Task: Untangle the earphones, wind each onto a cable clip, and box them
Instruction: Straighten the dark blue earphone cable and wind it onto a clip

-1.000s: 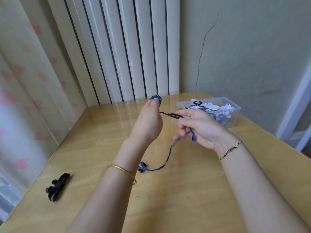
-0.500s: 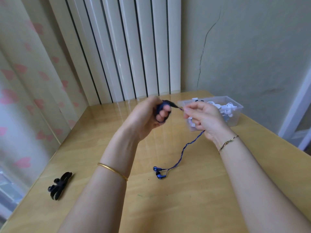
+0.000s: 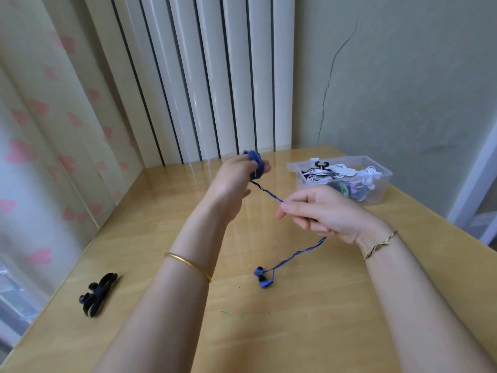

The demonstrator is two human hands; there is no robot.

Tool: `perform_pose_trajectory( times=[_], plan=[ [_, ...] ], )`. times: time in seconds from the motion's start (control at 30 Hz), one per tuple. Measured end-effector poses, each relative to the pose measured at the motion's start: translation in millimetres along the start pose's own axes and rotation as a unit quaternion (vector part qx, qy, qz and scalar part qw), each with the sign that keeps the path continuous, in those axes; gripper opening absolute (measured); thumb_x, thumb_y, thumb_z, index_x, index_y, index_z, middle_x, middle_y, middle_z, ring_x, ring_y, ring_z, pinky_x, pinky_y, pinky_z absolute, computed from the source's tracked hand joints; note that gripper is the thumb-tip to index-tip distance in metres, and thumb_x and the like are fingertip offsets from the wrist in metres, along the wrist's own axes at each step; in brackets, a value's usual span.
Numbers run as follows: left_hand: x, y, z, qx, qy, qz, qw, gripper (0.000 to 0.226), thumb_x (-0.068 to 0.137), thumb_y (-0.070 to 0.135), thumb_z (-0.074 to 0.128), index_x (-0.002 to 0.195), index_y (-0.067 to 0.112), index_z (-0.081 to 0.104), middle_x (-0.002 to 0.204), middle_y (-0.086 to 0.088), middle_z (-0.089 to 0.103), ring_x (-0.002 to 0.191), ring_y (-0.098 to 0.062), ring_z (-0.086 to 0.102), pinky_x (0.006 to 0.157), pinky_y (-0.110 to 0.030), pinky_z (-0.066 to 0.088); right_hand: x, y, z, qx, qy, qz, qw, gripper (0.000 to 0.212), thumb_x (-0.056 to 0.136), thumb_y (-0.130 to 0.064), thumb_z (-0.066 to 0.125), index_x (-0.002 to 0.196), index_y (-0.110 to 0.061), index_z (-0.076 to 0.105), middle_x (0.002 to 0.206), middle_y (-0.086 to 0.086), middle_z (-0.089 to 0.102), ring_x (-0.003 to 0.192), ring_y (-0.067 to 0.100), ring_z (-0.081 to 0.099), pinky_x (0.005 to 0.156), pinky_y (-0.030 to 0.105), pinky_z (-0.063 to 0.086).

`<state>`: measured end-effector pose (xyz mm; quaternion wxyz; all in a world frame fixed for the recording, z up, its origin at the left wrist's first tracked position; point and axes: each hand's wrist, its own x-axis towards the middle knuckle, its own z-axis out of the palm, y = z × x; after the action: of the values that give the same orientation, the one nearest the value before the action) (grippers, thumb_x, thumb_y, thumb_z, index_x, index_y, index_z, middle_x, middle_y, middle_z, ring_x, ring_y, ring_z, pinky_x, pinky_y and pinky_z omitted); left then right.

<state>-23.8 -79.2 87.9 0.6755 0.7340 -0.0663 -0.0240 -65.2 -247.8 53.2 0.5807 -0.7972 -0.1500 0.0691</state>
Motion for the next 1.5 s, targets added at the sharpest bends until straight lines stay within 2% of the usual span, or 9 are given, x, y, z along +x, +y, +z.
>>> perform_pose_trajectory(
  times=[0.27, 0.43, 0.57, 0.73, 0.83, 1.03, 1.17, 1.37, 1.5],
  plan=[
    [-9, -3, 4, 0.231, -0.109, 0.033, 0.966, 0.029, 0.097, 0.012, 0.039, 0.108, 0.003, 0.064, 0.1, -0.004, 0.072, 0.094, -0.014, 0.064, 0.081, -0.02, 0.043, 11, -30, -17, -0.04, 0.229, -0.102, 0.967, 0.02, 0.089, -0.011, 0.057, 0.07, -0.015, 0.061, 0.049, -0.011, 0.044, 0.036, 0.002, 0.032, 0.038, 0.011, 0.025],
    [-17, 6, 2, -0.037, -0.161, 0.005, 0.986, 0.032, 0.102, 0.015, 0.033, 0.102, 0.005, 0.063, 0.076, 0.0, 0.064, 0.068, -0.01, 0.058, 0.085, -0.026, 0.045, 30, -2, -18, -0.07, 0.278, -0.093, 0.954, 0.027, 0.095, -0.019, 0.052, 0.07, -0.022, 0.061, 0.054, -0.008, 0.043, 0.054, 0.012, 0.039, 0.052, 0.022, 0.032],
    [-11, 9, 6, -0.166, -0.083, 0.011, 0.982, 0.03, 0.102, 0.02, 0.033, 0.104, 0.016, 0.062, 0.096, 0.002, 0.071, 0.098, -0.011, 0.064, 0.099, -0.037, 0.034, 22, 12, 8, -0.108, 0.141, -0.039, 0.983, 0.025, 0.098, -0.023, 0.048, 0.083, -0.019, 0.068, 0.058, -0.002, 0.042, 0.043, 0.006, 0.037, 0.042, 0.017, 0.029],
    [-2, -14, 8, 0.176, 0.041, 0.141, 0.973, 0.026, 0.099, 0.012, 0.039, 0.093, 0.008, 0.064, 0.098, -0.006, 0.069, 0.097, -0.019, 0.062, 0.086, -0.029, 0.043, 4, -12, 14, -0.19, -0.053, 0.009, 0.98, 0.018, 0.097, -0.016, 0.046, 0.1, -0.011, 0.063, 0.06, -0.001, 0.051, 0.041, 0.015, 0.043, 0.042, 0.024, 0.034],
    [-1, -20, 3, 0.31, -0.037, 0.101, 0.945, 0.041, 0.1, 0.024, 0.036, 0.079, 0.003, 0.063, 0.074, -0.006, 0.068, 0.069, -0.02, 0.058, 0.07, -0.028, 0.045, 5, -27, 5, -0.183, 0.054, -0.052, 0.98, 0.018, 0.096, -0.014, 0.048, 0.091, -0.011, 0.065, 0.06, -0.001, 0.049, 0.04, 0.011, 0.041, 0.043, 0.024, 0.033],
    [-8, -2, 8, -0.007, -0.091, -0.01, 0.996, 0.047, 0.102, 0.031, 0.035, 0.069, 0.009, 0.062, 0.056, -0.003, 0.057, 0.047, -0.013, 0.045, 0.06, -0.023, 0.042, 23, -12, -5, -0.057, 0.203, -0.082, 0.974, 0.014, 0.095, -0.012, 0.054, 0.082, -0.015, 0.06, 0.059, 0.002, 0.054, 0.043, 0.011, 0.045, 0.047, 0.025, 0.038],
    [-9, -2, 10, -0.15, -0.09, -0.077, 0.982, 0.04, 0.101, 0.029, 0.034, 0.08, 0.01, 0.062, 0.059, 0.002, 0.057, 0.05, -0.008, 0.048, 0.074, -0.025, 0.042, 28, -1, 7, -0.01, 0.183, -0.055, 0.982, 0.018, 0.097, -0.014, 0.051, 0.084, -0.018, 0.063, 0.065, 0.003, 0.061, 0.055, 0.006, 0.054, 0.048, 0.014, 0.04],
    [-6, -7, 12, -0.267, -0.026, -0.128, 0.955, 0.035, 0.098, 0.035, 0.04, 0.072, 0.019, 0.059, 0.055, 0.008, 0.054, 0.051, -0.005, 0.048, 0.08, -0.028, 0.034, 36, 3, 30, 0.207, 0.247, -0.047, 0.946, 0.01, 0.091, 0.001, 0.056, 0.085, -0.007, 0.058, 0.067, 0.01, 0.058, 0.045, 0.01, 0.059, 0.043, 0.02, 0.046],
    [-5, -11, 14, -0.302, -0.003, -0.116, 0.946, 0.036, 0.097, 0.035, 0.043, 0.066, 0.02, 0.051, 0.052, 0.008, 0.047, 0.047, -0.005, 0.04, 0.069, -0.026, 0.033, 38, 6, 42, 0.293, 0.244, -0.014, 0.924, 0.003, 0.088, -0.002, 0.062, 0.086, -0.002, 0.059, 0.072, 0.011, 0.063, 0.056, 0.017, 0.063, 0.063, 0.033, 0.058]
  ],
)
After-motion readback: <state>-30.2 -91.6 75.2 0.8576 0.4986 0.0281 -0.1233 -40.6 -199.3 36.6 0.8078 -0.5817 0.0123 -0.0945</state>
